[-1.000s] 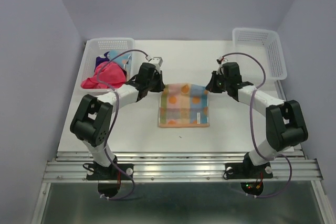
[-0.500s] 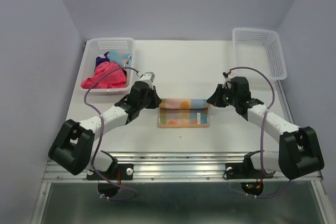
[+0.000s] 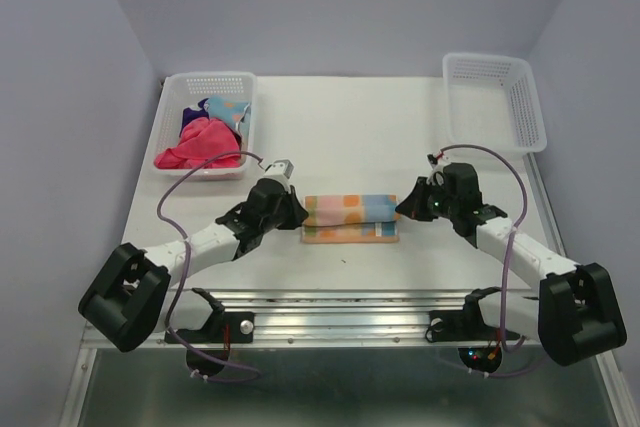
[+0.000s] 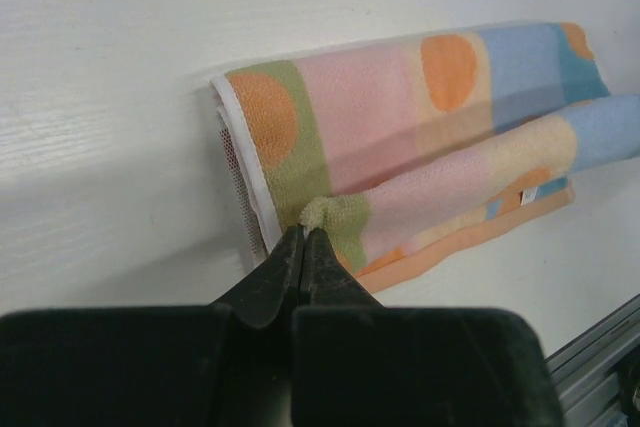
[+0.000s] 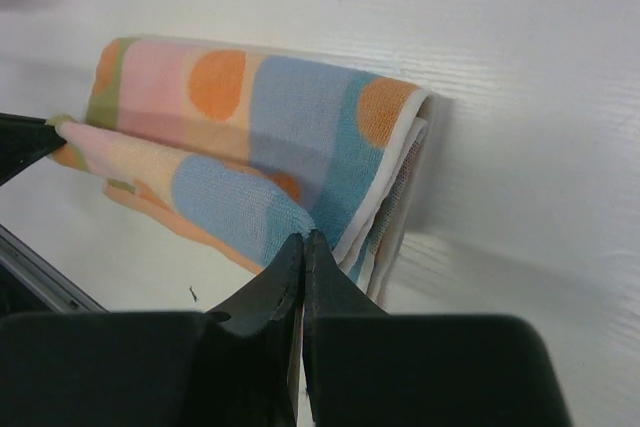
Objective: Fold and stack the towels
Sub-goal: Fold the towel
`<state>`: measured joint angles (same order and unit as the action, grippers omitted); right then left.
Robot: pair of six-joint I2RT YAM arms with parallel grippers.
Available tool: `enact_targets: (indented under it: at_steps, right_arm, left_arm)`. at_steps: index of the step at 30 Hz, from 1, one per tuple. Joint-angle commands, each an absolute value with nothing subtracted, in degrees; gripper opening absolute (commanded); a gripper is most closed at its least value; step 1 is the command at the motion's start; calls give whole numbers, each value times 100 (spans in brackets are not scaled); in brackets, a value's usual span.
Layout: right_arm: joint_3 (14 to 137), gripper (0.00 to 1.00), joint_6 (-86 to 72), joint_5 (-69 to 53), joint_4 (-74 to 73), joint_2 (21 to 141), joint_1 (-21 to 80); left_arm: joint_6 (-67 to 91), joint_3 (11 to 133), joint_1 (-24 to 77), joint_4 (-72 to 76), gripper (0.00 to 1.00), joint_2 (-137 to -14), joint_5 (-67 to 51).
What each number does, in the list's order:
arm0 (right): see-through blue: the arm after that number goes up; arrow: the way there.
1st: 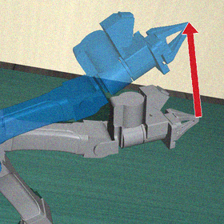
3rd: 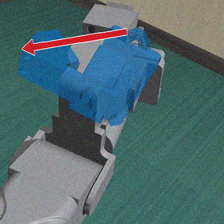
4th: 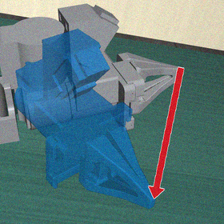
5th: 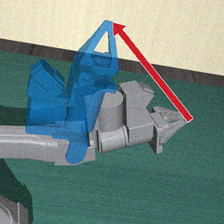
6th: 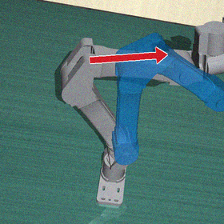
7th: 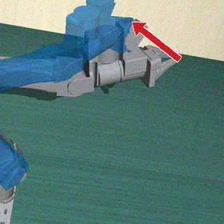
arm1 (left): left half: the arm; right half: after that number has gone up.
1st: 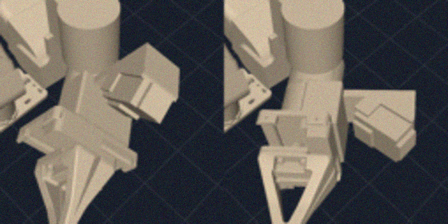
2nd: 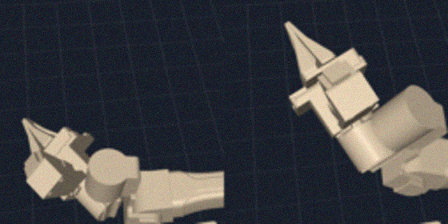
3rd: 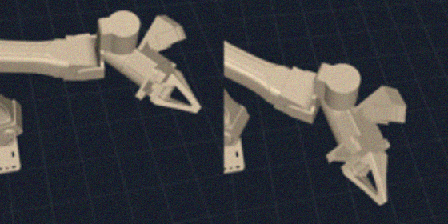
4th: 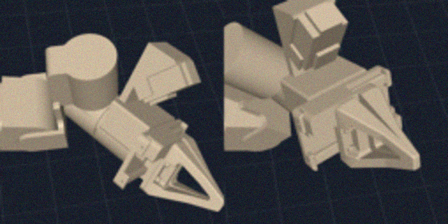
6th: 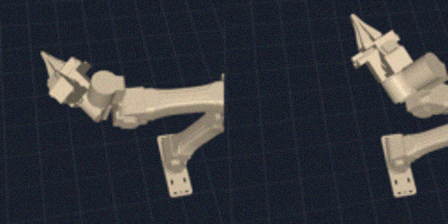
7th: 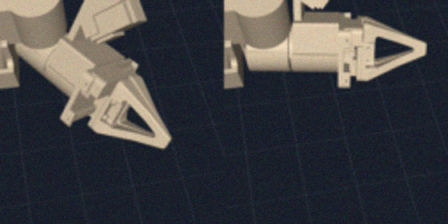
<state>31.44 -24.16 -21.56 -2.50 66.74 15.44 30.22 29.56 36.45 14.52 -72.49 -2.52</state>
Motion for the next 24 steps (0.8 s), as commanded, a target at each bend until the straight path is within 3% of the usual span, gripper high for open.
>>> enact_targets:
  at_steps: [1, 12, 15, 20, 21, 24]
  right_arm:
    - [2927, 1, -2514, -2355, -61, 6469, 1591]
    - [2769, 1, -2522, -2057, -61, 6548, 1617]
    - [2707, 5, -2566, -2057, 123, 6627, 1608]
    - [2584, 15, -2584, -2188, 71, 6557, 1608]
    - [2506, 16, -2584, -2215, 44, 6522, 1608]
    - [2417, 32, -2593, -2241, -183, 6329, 1608]
  left_arm:
    - [3182, 2734, 3735, 1714, 0, -6935, -97]
    - [3261, 2733, 3814, 1705, 0, -7154, -123]
    - [3261, 2725, 3823, 1653, 0, -7154, -184]
    - [3305, 2672, 3920, 1460, 23, -7032, -264]
    - [3339, 2654, 3972, 1355, 34, -6988, -238]
    - [3480, 2549, 4025, 1134, 51, -6707, -150]
